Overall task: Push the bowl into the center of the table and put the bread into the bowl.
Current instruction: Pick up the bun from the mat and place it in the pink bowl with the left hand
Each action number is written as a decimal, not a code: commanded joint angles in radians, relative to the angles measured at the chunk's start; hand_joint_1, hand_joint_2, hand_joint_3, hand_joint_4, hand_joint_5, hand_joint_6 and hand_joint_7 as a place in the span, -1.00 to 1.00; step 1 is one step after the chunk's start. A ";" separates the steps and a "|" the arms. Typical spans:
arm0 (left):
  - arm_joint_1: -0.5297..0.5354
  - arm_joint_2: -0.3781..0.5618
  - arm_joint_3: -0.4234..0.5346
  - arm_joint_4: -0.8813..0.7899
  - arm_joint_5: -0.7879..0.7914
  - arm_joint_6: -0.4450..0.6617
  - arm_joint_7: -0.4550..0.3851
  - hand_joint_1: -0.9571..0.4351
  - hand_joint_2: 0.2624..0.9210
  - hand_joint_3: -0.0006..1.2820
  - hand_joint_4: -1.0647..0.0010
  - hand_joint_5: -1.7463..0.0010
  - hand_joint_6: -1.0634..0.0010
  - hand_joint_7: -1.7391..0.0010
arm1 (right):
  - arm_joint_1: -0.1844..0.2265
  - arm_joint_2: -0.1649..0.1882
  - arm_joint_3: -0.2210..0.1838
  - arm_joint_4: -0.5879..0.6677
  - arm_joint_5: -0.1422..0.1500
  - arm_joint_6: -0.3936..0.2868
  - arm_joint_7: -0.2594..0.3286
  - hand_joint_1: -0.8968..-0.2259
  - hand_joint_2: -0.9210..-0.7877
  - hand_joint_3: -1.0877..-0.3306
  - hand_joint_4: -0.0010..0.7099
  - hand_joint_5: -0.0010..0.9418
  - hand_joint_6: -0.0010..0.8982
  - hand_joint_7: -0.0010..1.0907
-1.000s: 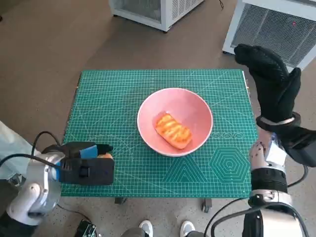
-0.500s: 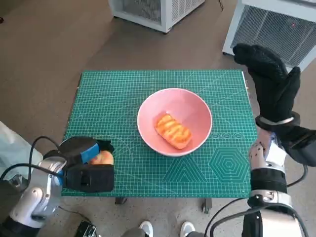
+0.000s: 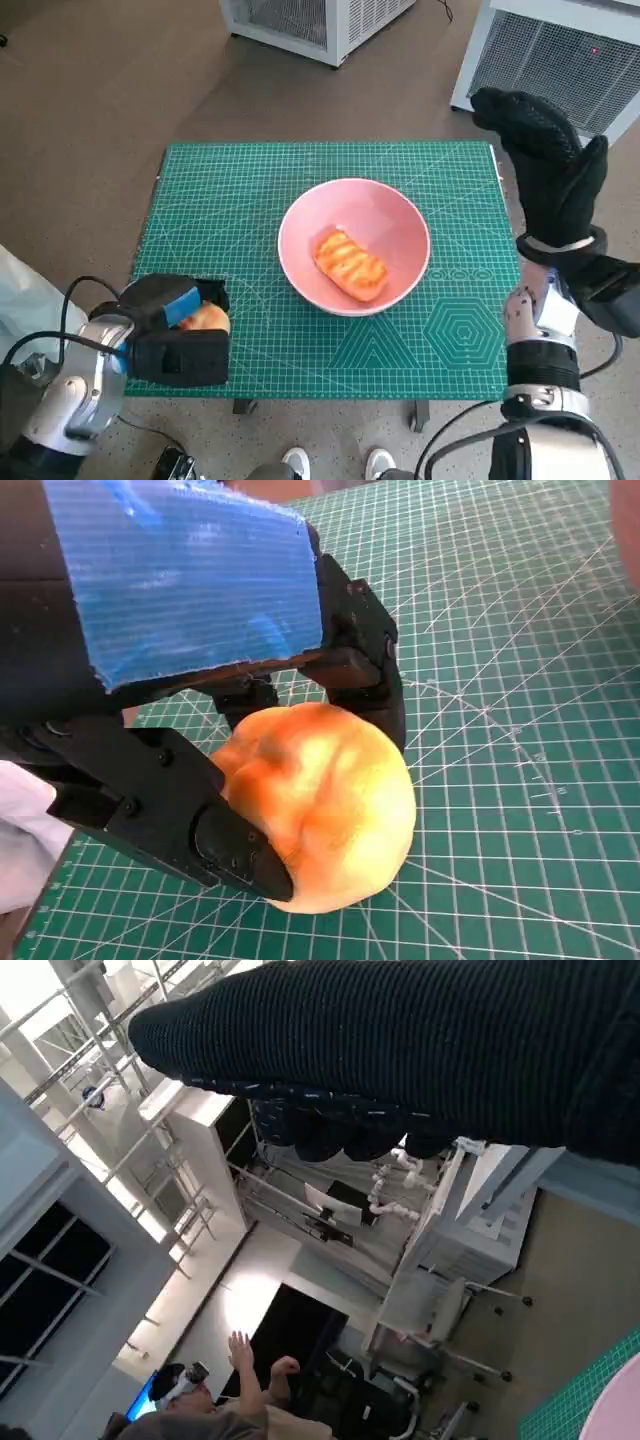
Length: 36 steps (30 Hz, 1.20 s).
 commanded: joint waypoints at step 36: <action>-0.612 -0.332 0.053 0.128 -0.169 -0.223 0.170 0.38 0.89 -0.96 -0.60 -0.12 -0.33 -0.27 | 0.026 0.007 0.027 -0.011 -0.025 0.009 -0.033 -0.39 -1.00 0.17 -0.42 -1.00 -0.31 -0.93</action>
